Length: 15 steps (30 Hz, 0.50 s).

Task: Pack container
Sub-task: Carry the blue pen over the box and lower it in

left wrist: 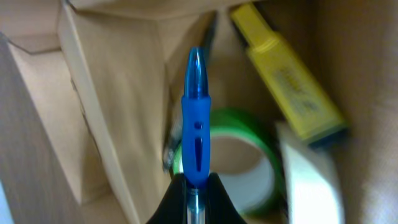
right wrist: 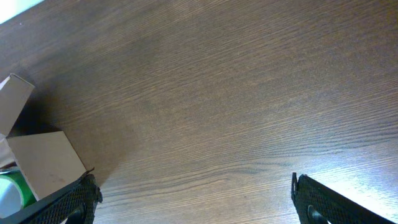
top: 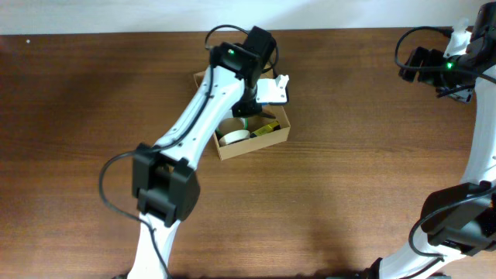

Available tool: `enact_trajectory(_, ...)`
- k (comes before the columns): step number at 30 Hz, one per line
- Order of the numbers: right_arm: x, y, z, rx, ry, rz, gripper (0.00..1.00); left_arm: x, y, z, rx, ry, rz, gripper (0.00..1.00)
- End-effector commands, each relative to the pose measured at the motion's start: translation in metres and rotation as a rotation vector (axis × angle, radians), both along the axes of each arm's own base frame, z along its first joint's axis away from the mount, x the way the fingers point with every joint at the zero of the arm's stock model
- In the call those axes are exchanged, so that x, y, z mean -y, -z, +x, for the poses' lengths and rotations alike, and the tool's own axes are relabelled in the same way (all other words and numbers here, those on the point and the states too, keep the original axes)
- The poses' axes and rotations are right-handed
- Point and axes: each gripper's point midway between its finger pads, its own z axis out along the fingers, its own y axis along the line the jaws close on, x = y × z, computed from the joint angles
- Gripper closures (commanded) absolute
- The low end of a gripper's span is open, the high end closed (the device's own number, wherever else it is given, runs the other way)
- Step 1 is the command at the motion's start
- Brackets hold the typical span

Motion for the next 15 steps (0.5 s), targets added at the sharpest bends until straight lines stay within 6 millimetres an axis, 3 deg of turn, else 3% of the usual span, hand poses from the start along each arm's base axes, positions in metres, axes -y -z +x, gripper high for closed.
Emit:
enact_trajectory(1, 0.001, -0.007, -0.001, 0.018, 0.003, -0.001, 0.01, -0.005, 0.007, 0.012, 0.032, -0.068, 0.019, 0.98)
enact_trajectory(10, 0.001, -0.007, -0.001, 0.018, 0.003, -0.001, 0.01, 0.0, 0.054, 0.012, -0.075, -0.133, -0.018, 0.98)
enact_trajectory(15, 0.001, -0.007, -0.001, 0.018, 0.003, -0.001, 0.01, -0.001, 0.058, 0.015, -0.071, -0.142, -0.012, 0.97)
